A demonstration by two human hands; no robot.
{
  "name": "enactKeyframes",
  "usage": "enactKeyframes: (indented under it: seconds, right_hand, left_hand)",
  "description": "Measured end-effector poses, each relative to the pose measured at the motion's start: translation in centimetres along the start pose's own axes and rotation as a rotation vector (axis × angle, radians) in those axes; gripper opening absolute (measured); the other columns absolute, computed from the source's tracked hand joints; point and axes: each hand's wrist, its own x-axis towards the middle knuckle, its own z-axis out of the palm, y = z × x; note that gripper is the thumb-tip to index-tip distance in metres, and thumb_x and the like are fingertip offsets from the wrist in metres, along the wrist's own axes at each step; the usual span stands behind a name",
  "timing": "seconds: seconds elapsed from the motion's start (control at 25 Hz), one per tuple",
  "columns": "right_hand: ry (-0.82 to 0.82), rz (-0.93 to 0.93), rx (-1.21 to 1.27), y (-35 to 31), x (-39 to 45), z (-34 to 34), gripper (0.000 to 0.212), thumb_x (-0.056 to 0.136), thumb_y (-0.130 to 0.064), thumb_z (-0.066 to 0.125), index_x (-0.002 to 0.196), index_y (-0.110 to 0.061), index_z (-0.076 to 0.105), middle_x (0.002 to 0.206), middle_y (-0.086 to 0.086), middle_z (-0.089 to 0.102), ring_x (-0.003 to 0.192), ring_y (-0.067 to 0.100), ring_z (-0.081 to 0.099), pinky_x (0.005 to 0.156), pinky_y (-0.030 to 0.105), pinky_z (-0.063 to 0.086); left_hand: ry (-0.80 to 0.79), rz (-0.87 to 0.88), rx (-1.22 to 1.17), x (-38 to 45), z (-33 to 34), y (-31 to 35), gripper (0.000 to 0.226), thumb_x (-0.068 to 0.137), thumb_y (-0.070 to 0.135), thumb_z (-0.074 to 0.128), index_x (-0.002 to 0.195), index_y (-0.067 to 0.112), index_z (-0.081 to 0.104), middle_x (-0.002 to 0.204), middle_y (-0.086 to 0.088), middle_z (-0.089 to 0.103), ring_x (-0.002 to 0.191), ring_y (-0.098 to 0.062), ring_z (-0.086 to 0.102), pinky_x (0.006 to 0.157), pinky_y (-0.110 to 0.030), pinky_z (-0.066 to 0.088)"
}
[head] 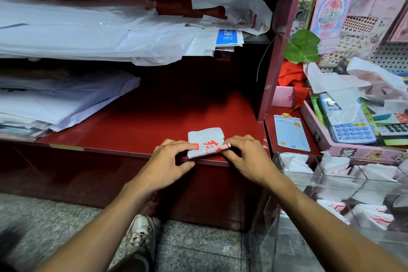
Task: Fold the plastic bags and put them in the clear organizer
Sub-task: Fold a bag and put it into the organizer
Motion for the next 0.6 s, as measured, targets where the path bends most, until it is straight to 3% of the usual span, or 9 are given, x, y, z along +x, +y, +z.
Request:
enactKeyframes:
  seconds: [0.2,0.32,0.4,0.52,0.6]
  right_hand:
    - [0.069,0.113,0.145,0.1,0.3,0.1,0.021,0.092,-0.038,0.062,0.076,-0.026,0.059,0.070,-0.005,0.060,0.075,0.018,0.050,0.070,0.035,0.040]
    - [0.075,0.136,0.193,0.1,0.4,0.3,0.023,0.091,-0.039,0.062,0.073,-0.028,0.055,0.064,-0.007,0.055,0.069,0.016,0.047,0.067,0.031,0.035]
    - [0.069,0.170,0.205,-0.6,0.5,0.1,0.015,0.087,-0.044,0.057,0.085,-0.030,0.062,0.072,-0.010,0.060,0.076,0.017,0.051,0.073,0.033,0.039]
    - [-0.028,0.218,-0.027,-1.7,0.8,0.1,0.034,0.091,-0.047,0.051,0.114,-0.027,0.064,0.101,-0.005,0.063,0.100,0.024,0.050,0.087,0.035,0.035]
    - [-0.047,0.242,-0.147,-2.4,1.1,0.4,0.032,0.095,-0.046,0.049,0.106,-0.019,0.063,0.103,0.001,0.058,0.103,0.026,0.047,0.087,0.037,0.032]
  left_hand:
    - [0.145,-0.069,-0.107,0.4,0.8,0.4,0.007,0.091,0.026,0.069,0.092,0.024,0.076,0.085,0.015,0.067,0.087,-0.014,0.051,0.077,-0.028,0.036]
    - [0.184,-0.134,-0.185,0.4,0.9,0.5,0.012,0.087,0.030,0.071,0.076,0.027,0.068,0.075,0.009,0.068,0.081,-0.016,0.058,0.071,-0.032,0.042]
    - [0.197,-0.141,-0.218,0.4,0.9,0.7,0.014,0.086,0.027,0.072,0.074,0.022,0.067,0.072,0.007,0.067,0.076,-0.017,0.061,0.071,-0.032,0.045]
    - [0.228,-0.156,-0.241,0.4,1.0,1.3,0.017,0.088,0.020,0.071,0.072,0.015,0.067,0.070,0.001,0.067,0.069,-0.017,0.061,0.068,-0.028,0.044]
    - [0.259,-0.172,-0.229,0.4,1.0,1.5,0.018,0.088,0.020,0.071,0.071,0.015,0.066,0.068,0.001,0.067,0.068,-0.020,0.061,0.067,-0.028,0.044]
